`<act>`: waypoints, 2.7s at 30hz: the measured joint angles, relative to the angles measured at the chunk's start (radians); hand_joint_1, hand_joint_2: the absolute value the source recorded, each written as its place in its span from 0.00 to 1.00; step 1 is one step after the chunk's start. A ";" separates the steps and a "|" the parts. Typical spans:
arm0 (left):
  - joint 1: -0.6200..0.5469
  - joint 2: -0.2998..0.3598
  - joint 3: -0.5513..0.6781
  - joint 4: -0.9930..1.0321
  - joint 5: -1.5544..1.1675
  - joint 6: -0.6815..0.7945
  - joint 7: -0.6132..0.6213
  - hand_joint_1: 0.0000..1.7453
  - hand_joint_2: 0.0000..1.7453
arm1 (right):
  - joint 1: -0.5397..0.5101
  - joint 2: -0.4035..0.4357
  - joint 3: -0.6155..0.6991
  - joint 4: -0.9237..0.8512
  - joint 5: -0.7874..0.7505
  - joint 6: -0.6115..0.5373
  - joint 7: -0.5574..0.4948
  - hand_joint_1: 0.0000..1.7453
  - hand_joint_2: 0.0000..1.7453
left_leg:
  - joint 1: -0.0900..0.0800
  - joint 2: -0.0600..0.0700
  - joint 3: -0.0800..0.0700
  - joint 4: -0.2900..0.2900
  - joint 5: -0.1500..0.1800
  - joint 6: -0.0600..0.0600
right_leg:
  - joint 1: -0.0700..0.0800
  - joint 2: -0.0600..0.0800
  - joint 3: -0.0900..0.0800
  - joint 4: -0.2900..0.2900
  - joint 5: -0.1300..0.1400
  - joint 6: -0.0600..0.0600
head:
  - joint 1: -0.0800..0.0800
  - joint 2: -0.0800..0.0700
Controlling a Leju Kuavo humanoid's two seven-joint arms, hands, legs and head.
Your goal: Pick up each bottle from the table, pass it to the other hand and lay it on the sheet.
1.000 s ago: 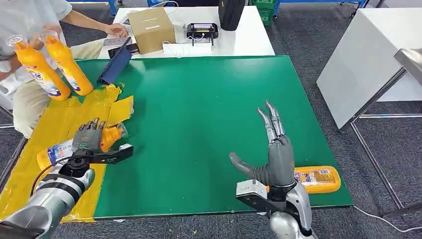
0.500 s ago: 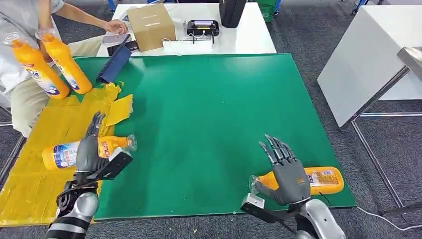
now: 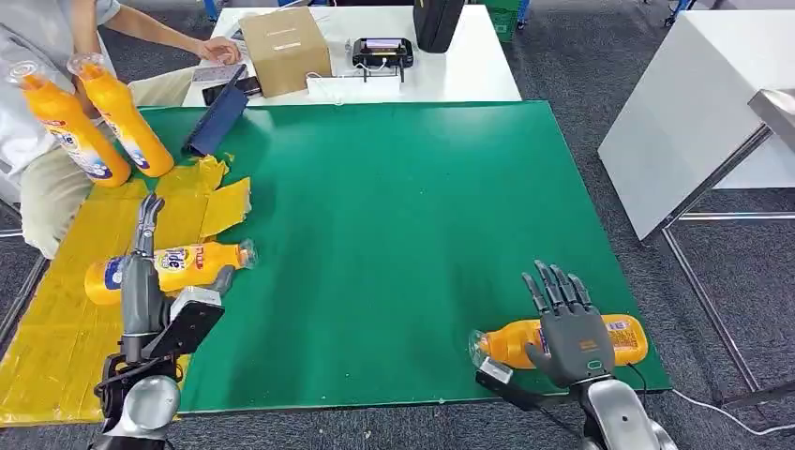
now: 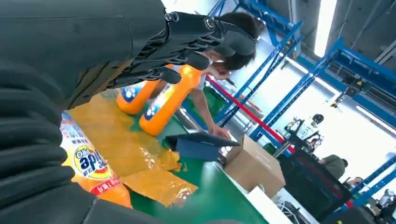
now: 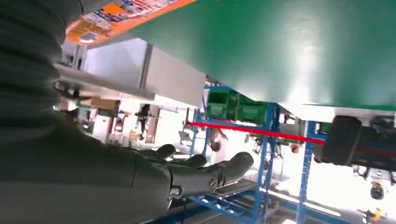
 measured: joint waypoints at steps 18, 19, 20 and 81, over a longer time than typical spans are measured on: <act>0.063 -0.008 -0.080 -0.098 0.132 -0.062 -0.065 0.00 1.00 | -0.017 -0.083 -0.102 0.117 -0.135 0.103 -0.027 0.00 1.00 | 0.000 0.000 0.013 0.000 -0.005 0.002 | 0.000 0.000 0.002 -0.001 -0.004 0.001 | 0.000 0.000; 0.064 -0.008 -0.083 -0.098 0.132 -0.062 -0.065 0.00 1.00 | -0.017 -0.085 -0.106 0.120 -0.135 0.103 -0.028 0.00 1.00 | 0.000 0.000 0.014 0.000 -0.005 0.002 | -0.001 0.000 0.003 -0.001 -0.004 0.001 | 0.000 0.000; 0.064 -0.008 -0.085 -0.099 0.133 -0.062 -0.065 0.00 1.00 | -0.018 -0.085 -0.109 0.123 -0.136 0.103 -0.029 0.00 1.00 | 0.000 0.000 0.015 0.000 -0.005 0.002 | -0.001 0.000 0.004 -0.001 -0.004 0.001 | 0.000 0.000; 0.055 -0.030 -0.101 -0.064 0.212 -0.054 -0.093 0.00 1.00 | 0.035 -0.071 0.013 0.122 -0.340 0.085 -0.101 0.00 1.00 | 0.000 0.000 0.004 0.000 -0.003 0.003 | 0.000 0.000 0.005 -0.002 -0.003 0.003 | 0.000 0.000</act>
